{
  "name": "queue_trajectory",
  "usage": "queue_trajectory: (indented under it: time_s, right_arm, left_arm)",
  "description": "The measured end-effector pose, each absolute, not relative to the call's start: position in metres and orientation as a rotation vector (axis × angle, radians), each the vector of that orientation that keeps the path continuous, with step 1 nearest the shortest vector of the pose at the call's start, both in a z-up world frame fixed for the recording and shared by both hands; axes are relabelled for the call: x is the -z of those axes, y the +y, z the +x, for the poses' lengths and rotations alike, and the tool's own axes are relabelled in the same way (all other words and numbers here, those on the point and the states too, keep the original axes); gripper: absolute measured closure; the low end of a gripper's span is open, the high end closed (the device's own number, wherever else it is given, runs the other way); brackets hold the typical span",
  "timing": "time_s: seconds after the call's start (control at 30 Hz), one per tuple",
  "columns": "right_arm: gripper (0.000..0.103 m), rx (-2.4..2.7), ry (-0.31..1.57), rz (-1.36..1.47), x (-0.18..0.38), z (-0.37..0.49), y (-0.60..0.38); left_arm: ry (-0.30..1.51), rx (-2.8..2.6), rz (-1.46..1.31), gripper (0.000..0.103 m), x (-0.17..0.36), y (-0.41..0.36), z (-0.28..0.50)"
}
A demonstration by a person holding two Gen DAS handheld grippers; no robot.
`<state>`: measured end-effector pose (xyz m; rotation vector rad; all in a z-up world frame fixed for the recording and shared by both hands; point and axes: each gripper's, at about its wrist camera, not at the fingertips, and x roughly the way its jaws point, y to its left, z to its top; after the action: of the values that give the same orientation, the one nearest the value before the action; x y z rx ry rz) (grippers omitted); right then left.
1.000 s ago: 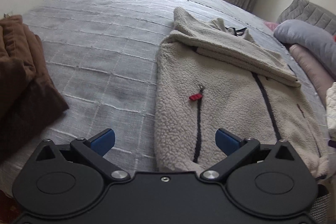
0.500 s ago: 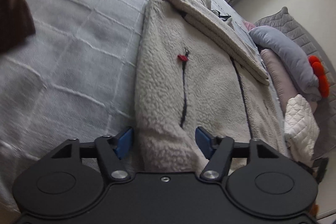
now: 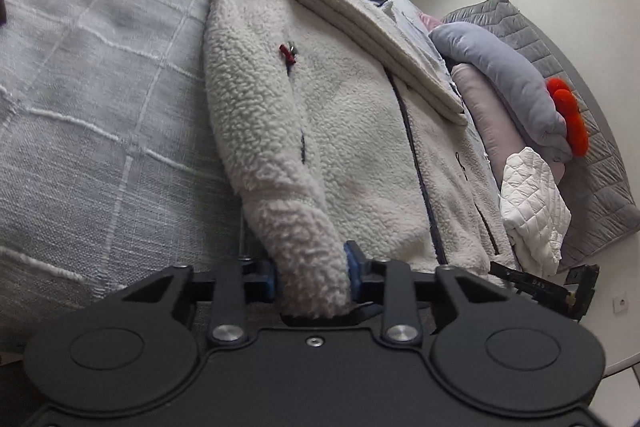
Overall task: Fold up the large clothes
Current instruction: 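Grasp the jacket hem with the left gripper while the right gripper grasps the hem, then lift the hem with both grippers and fold it toward the collar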
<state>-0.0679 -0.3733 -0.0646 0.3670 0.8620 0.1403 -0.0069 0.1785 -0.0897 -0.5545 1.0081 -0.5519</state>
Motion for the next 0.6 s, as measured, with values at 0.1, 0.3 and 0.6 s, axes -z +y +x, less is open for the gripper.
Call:
queue_trajectory:
  time_s: [0.1,0.3,0.6]
  right_arm:
    - [0.083,-0.131,0.826,0.328,0.050,-0.069,-0.368]
    - [0.084,-0.129,0.726,0.259,0.010,-0.059,-0.356]
    - [0.084,-0.105,0.579,0.205,-0.049,-0.001,-0.348]
  left_arm:
    - [0.970,0.542,-0.554,0.077,0.078,0.174,-0.009]
    - [0.866,0.553,-0.519,0.078,0.042,0.162,-0.006]
    - [0.697,0.515,-0.441,0.079,-0.014,0.149,0.034]
